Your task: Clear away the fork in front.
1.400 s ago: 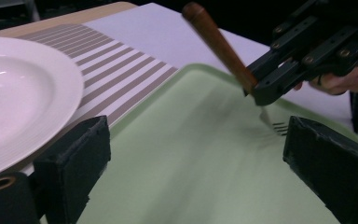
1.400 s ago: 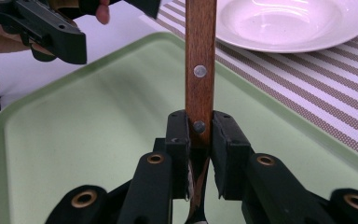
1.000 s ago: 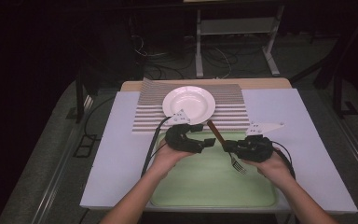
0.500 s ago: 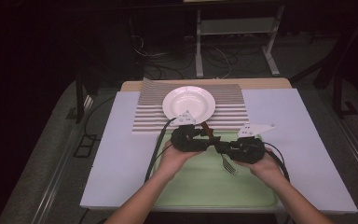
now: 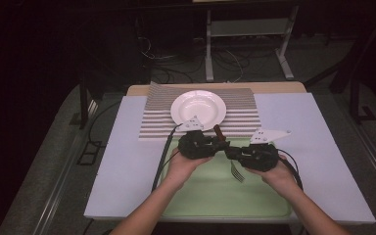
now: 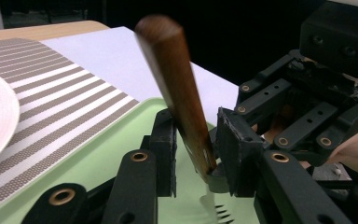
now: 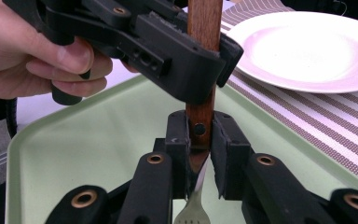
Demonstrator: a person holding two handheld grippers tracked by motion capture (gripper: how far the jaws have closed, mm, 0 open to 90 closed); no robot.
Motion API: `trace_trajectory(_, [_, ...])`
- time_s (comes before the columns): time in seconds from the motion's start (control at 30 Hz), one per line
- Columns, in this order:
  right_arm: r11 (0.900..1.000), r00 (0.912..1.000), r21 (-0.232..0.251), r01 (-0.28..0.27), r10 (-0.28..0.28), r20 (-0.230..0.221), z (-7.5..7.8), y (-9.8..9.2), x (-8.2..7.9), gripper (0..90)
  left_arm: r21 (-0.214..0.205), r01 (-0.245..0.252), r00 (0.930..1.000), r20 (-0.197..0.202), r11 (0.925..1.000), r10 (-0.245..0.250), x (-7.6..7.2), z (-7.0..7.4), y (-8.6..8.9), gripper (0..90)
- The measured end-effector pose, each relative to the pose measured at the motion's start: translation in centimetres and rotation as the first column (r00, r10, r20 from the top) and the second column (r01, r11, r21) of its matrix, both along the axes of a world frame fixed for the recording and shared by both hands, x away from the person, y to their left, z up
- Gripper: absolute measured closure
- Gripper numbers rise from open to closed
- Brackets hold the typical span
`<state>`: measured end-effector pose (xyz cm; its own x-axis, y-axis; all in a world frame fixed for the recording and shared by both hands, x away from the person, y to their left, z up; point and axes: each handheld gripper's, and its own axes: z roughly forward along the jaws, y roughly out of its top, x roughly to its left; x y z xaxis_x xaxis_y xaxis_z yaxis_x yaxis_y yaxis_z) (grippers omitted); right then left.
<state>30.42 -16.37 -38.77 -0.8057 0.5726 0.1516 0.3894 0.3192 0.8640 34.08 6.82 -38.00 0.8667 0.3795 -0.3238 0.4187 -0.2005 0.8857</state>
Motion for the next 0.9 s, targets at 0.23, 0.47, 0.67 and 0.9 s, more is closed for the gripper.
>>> trace_trajectory(0.23, [0.9999, 0.9999, 0.011, 0.0, 0.0, 0.012, 0.3, 0.1, -0.1, 77.1, -0.026, 0.007, 0.9998, -0.019, 0.9996, -0.008, 0.0, 0.2, 0.2, 74.4])
trace_trajectory(0.47, [0.9998, 0.9996, 0.011, -0.018, 0.018, 0.024, 0.2, 0.3, -0.1, 71.4, -0.039, 0.016, 0.9995, -0.025, 0.9991, -0.017, 0.1, 0.4, 0.5, 76.9])
trace_trajectory(0.67, [0.9998, 0.9986, -0.011, 0.013, -0.013, 0.052, -0.2, 0.1, -0.3, 45.7, -0.053, 0.017, 0.9998, -0.006, 0.9985, -0.017, 0.2, 1.1, 1.7, 77.9])
trace_trajectory(0.9, [0.9984, 0.9986, -0.02, 0.053, -0.053, 0.002, -1.3, -1.5, 0.2, 19.5, 0.005, 0.012, 0.9995, 0.029, 0.9999, -0.012, 0.2, 2.0, 3.9, 80.7])
